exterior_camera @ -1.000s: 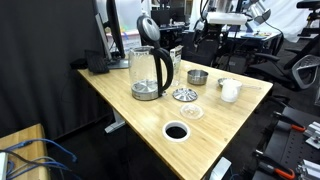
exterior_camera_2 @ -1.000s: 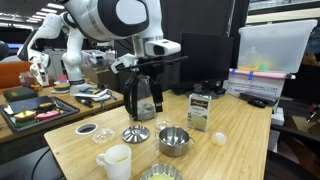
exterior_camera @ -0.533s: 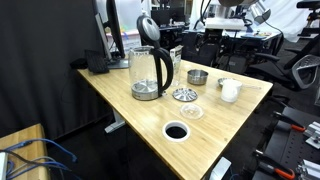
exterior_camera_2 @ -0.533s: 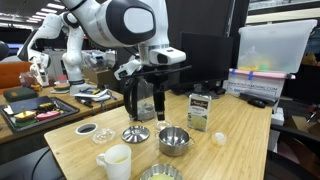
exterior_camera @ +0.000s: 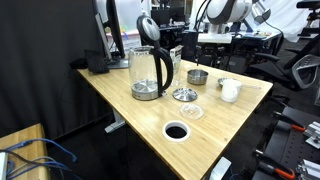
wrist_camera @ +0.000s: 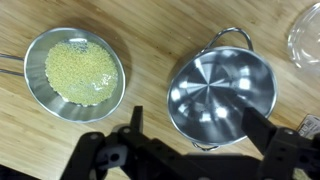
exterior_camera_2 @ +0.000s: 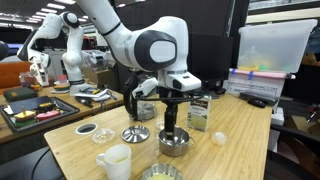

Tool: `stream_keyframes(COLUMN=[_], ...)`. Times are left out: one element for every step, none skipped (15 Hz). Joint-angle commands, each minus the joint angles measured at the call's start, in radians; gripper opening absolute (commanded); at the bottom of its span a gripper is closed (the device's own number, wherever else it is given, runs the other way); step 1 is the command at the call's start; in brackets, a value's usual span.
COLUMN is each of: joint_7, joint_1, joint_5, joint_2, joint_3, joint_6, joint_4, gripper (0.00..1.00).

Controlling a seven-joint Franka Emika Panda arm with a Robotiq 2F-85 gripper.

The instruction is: Move the silver pot to the back left corner of the desk

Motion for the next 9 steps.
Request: stream_keyframes(joint_7=[0.028,0.026,0.025,0.03,0.031,0.034,0.039,0.041,0.044], joint_1=[0.034,0.036,0.039,0.046,0.05,0.054,0.057,0.058,0.059], joint_5=[0.047,0.064,0.08,0.086,0.094,0.098,0.099,0.1,0.101], joint_2=[0.057,0.069,0.078,0.088,0.097,0.104,0.11,0.113,0.117], joint_3=[-0.035,-0.035,-0.035,-0.039,-0.041,-0.045,-0.049,-0.052,-0.055], joint_6=[-0.017,-0.016,-0.019,-0.016,-0.017,-0.02,-0.02,-0.02,-0.021], joint_4=[0.052,0.057,0.062,0.064,0.069,0.071,0.071,0.069,0.067], gripper=[1.0,0.89,0.85,0.83,0.81,0.88,0.92,0.94,0.94])
